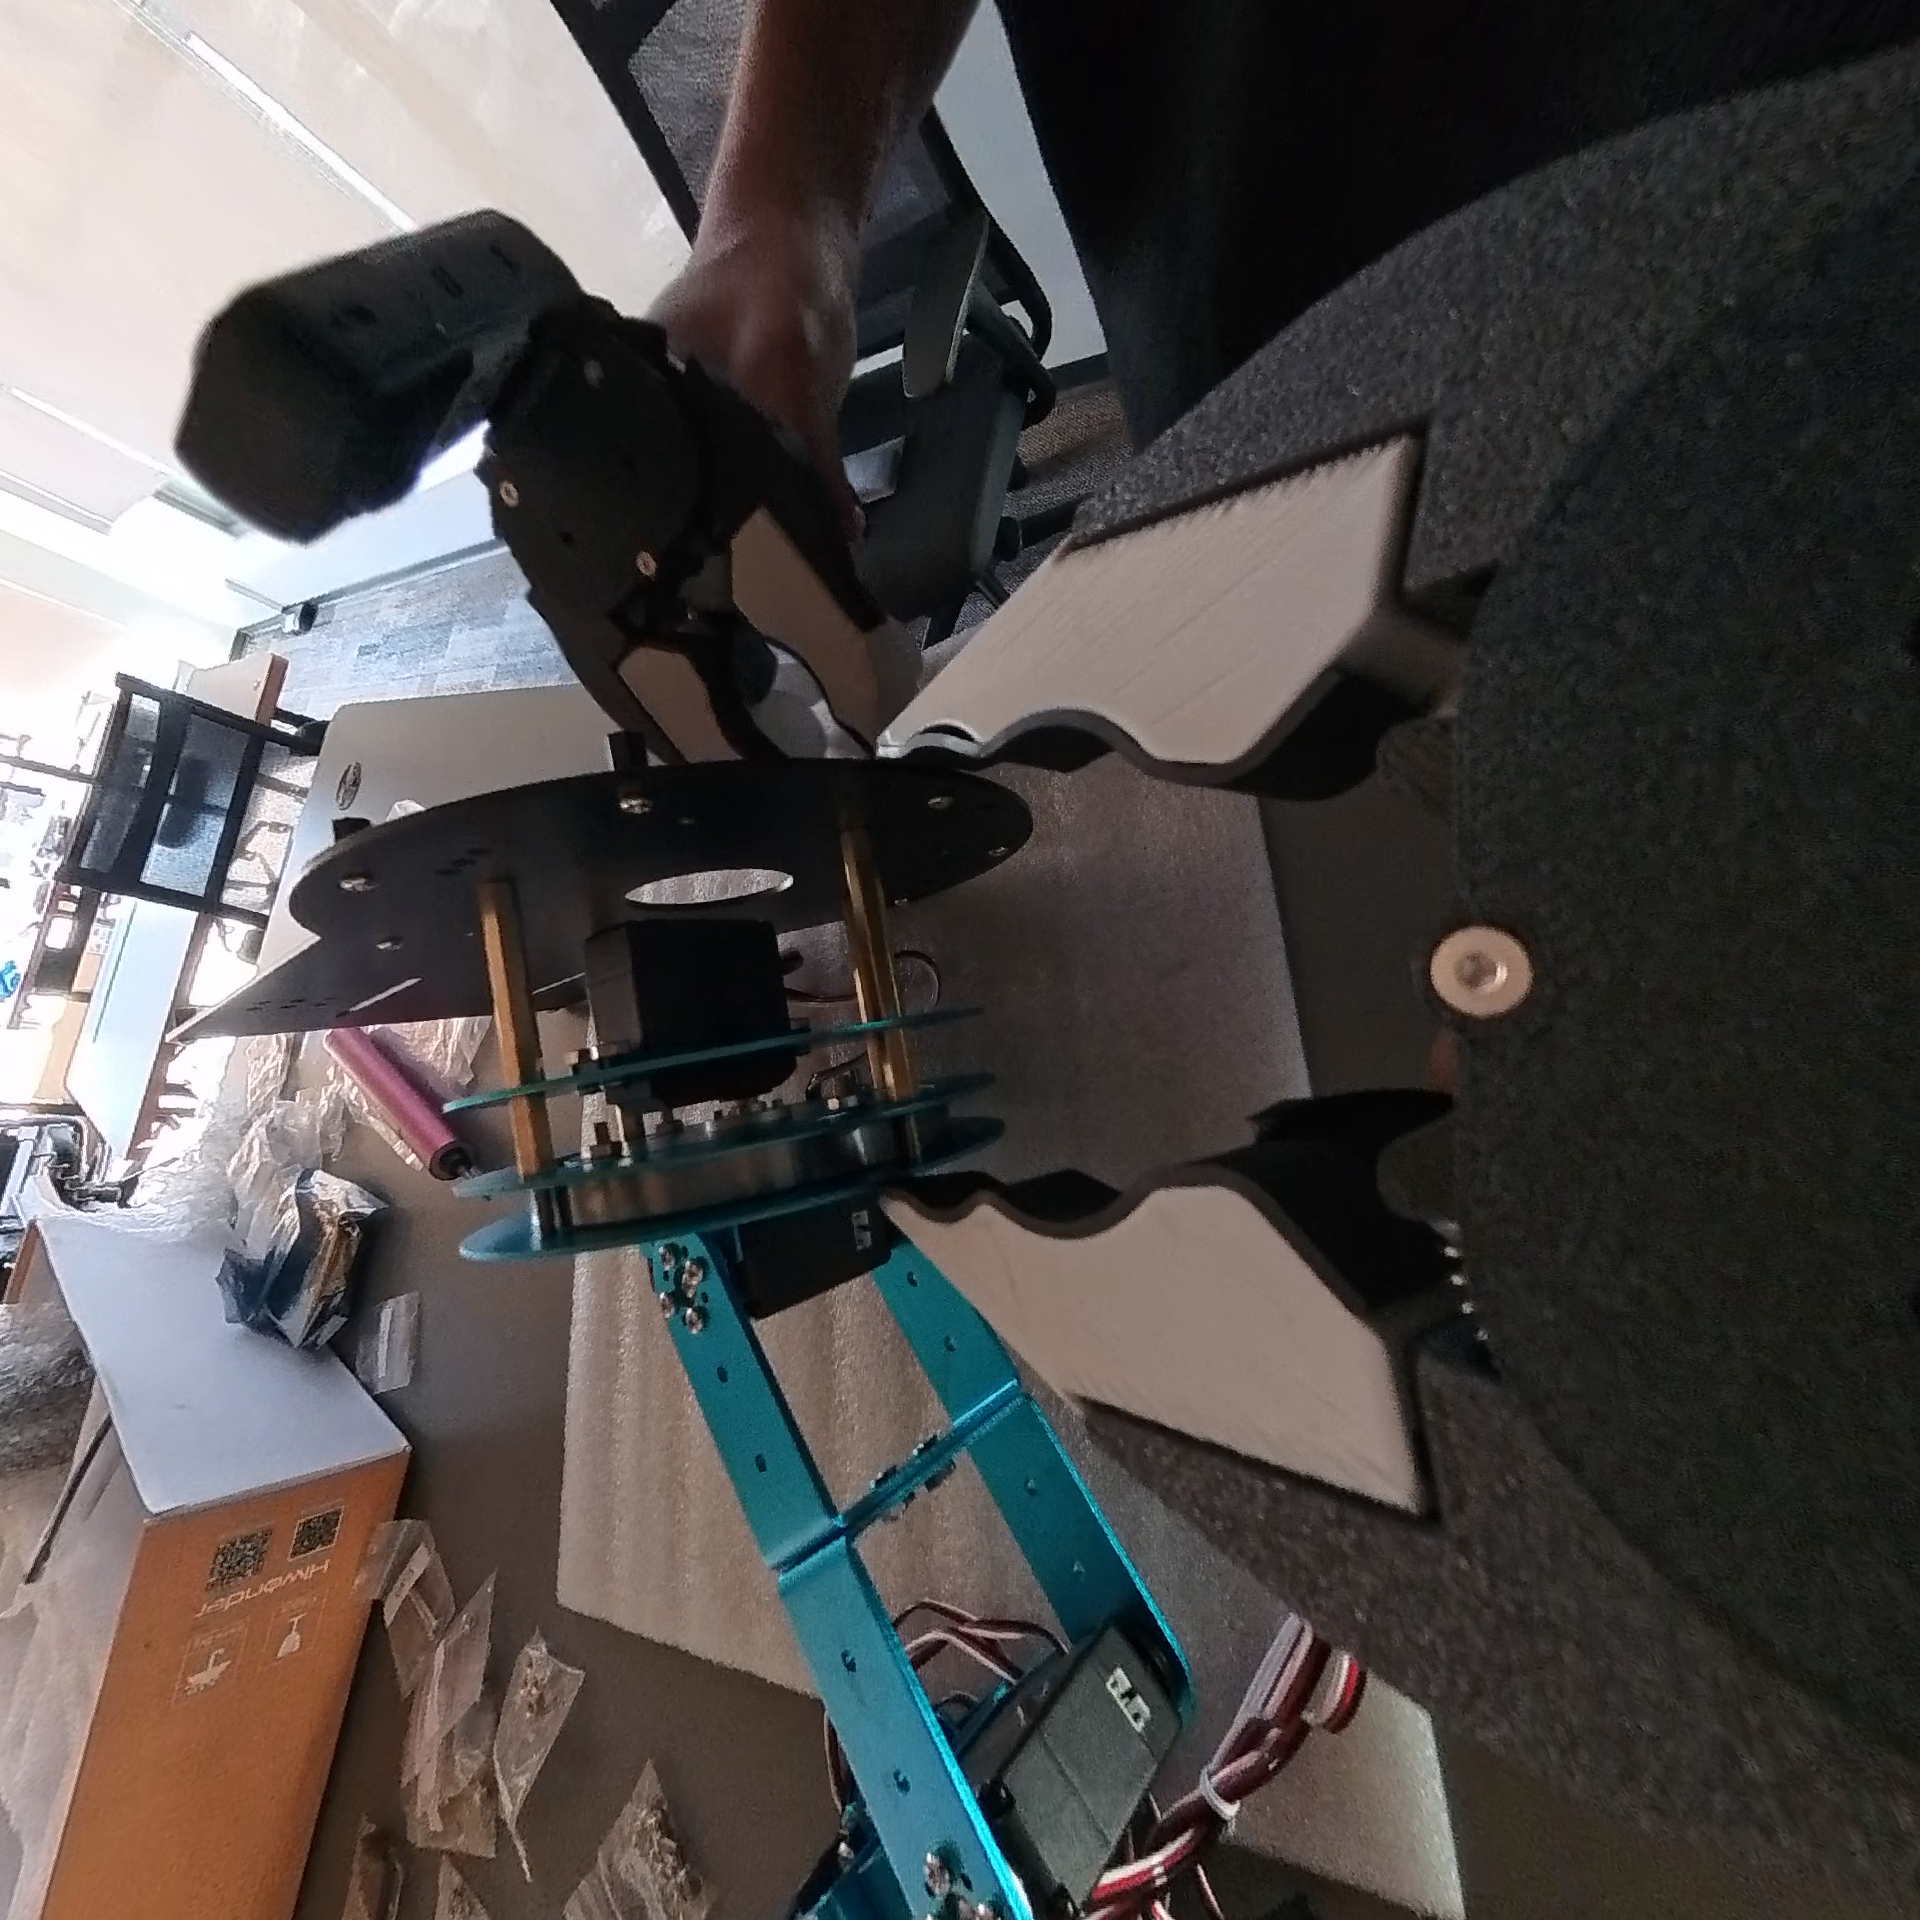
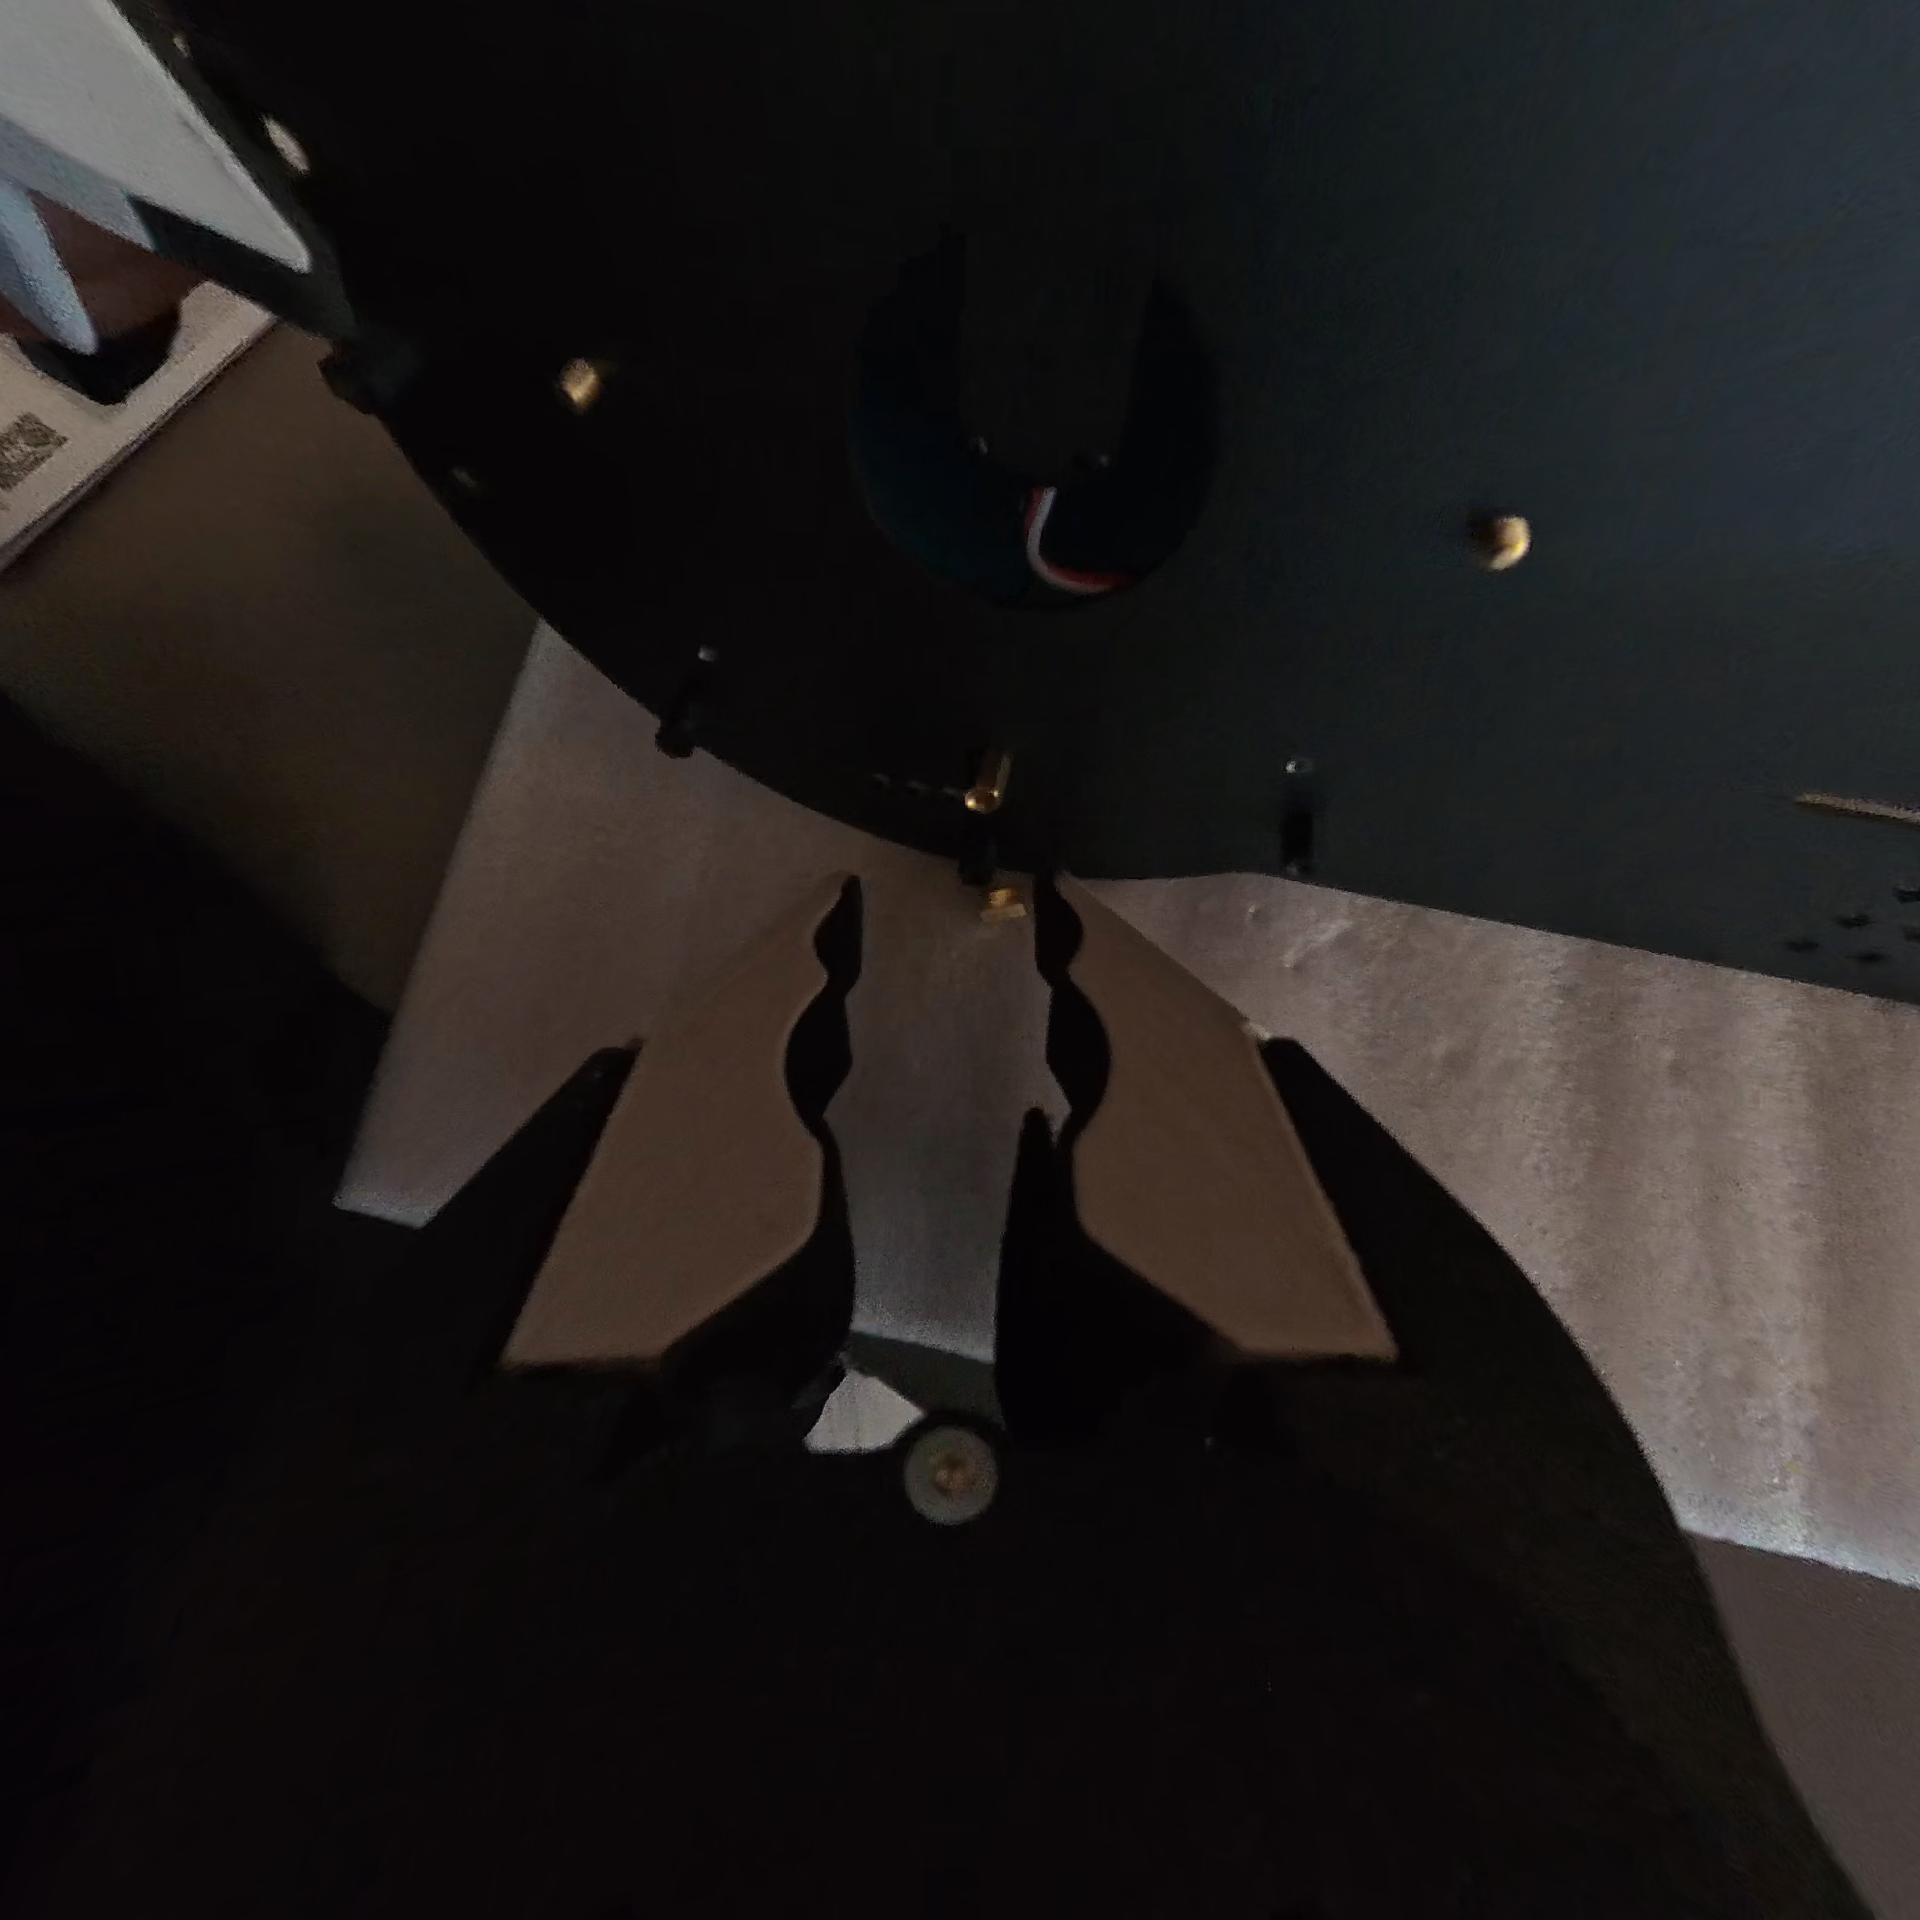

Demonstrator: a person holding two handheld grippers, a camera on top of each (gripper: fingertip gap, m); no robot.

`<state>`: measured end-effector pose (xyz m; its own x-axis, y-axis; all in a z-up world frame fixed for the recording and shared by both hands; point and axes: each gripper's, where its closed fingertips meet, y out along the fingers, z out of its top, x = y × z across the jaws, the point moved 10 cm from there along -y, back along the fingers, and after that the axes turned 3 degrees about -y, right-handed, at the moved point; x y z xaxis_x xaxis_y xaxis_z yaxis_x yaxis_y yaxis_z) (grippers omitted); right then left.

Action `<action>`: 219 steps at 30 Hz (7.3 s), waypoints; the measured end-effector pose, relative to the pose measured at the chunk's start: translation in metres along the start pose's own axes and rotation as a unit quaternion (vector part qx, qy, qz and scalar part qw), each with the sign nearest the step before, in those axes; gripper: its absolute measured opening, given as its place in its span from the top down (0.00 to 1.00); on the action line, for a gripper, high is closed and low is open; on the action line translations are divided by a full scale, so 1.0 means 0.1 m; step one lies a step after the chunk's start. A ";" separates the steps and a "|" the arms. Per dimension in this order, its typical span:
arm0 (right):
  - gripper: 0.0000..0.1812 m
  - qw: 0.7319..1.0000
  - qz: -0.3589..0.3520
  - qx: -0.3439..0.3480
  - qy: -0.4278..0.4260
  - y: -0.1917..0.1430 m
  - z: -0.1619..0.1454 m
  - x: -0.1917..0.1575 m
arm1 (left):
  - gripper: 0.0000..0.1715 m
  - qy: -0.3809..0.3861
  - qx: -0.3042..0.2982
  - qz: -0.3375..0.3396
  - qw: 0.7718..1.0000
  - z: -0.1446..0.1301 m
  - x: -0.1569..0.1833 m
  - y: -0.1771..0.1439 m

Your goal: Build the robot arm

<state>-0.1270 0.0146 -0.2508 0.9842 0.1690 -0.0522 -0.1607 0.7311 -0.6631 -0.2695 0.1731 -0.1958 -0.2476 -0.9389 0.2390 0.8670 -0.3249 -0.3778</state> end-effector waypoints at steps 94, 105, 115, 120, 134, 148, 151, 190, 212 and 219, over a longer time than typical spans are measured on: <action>0.97 0.993 -0.098 -0.061 0.009 -0.32 0.90 -0.58 | 0.55 0.012 0.016 -0.008 1.000 -0.04 -0.01 -0.01; 0.97 0.993 -0.088 -0.080 0.003 -0.32 0.89 -0.56 | 0.55 0.010 0.024 -0.009 1.000 -0.05 -0.02 -0.01; 0.97 0.993 -0.090 -0.079 0.000 -0.30 0.90 -0.53 | 0.55 0.011 0.020 -0.010 1.000 -0.05 -0.02 -0.01; 0.97 0.995 -0.067 -0.066 0.040 -0.30 0.88 -0.49 | 0.55 0.009 0.021 -0.009 1.000 -0.05 -0.02 -0.01; 0.97 0.920 0.116 0.043 0.372 -0.28 0.61 -0.16 | 0.55 0.008 0.022 -0.008 1.000 -0.05 -0.01 -0.01; 0.97 0.947 0.079 0.032 0.310 -0.28 0.65 -0.25 | 0.55 0.008 0.021 -0.008 1.000 -0.05 -0.02 -0.01; 0.97 0.962 0.045 0.022 0.269 -0.29 0.69 -0.30 | 0.55 0.008 0.020 -0.008 1.000 -0.05 -0.01 -0.01; 0.67 0.973 0.047 0.043 0.222 -0.38 0.55 -0.13 | 0.55 0.009 0.018 -0.007 1.000 -0.04 -0.01 -0.01; 0.63 0.958 -0.099 -0.033 0.268 -0.55 0.80 0.04 | 0.55 0.011 0.019 -0.006 1.000 -0.05 -0.01 -0.01; 0.51 0.958 -0.071 -0.105 0.259 -0.33 0.77 -0.09 | 0.55 0.008 0.023 -0.007 1.000 -0.05 -0.01 -0.01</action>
<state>-0.1367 0.0393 -0.1708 0.9083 -0.3129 -0.2775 -0.0571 0.5645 -0.8235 -0.2723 0.1740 -0.2006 -0.2659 -0.9363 0.2293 0.8827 -0.3321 -0.3326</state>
